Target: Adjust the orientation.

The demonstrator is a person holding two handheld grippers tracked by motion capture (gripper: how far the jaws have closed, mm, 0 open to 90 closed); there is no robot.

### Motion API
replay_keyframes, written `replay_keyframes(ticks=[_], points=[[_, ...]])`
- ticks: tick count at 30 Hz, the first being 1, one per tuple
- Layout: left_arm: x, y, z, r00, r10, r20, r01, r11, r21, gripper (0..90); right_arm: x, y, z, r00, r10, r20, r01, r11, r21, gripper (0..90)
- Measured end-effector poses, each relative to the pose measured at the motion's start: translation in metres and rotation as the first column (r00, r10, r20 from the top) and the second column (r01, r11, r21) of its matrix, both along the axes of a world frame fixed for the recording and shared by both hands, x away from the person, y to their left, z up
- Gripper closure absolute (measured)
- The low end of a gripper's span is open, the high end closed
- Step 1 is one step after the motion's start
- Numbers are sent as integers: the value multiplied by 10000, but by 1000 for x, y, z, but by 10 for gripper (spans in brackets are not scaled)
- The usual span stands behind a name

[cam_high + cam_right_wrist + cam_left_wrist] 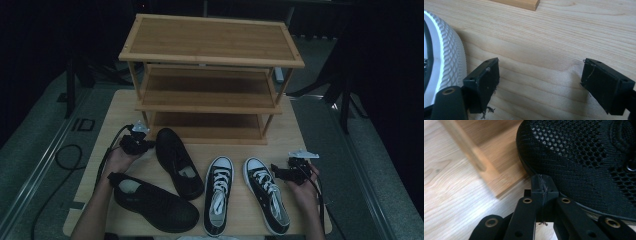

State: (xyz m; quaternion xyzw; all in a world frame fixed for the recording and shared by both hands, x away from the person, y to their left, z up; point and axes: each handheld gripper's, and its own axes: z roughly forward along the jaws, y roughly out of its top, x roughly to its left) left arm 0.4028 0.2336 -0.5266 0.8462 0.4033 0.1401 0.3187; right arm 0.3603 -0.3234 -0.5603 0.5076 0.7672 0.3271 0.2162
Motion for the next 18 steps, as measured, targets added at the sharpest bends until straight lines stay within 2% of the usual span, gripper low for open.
replay_keyframes(ticks=[2,5,12,18], points=[[0,2,2,10000,-29,-23,29,9999,-151,884,0,0,0,10000,2,1,-2,10000,-1,148],[-3,5,8,9999,-16,105,16,10000,-61,862,0,0,0,10000,4,0,-4,10000,-2,148],[-18,16,35,9990,116,424,-119,9999,77,796,0,0,0,10000,3,3,-3,10000,-2,148],[-33,17,52,9952,700,680,-726,9967,370,720,0,0,0,10000,2,2,-2,10000,-3,148]])
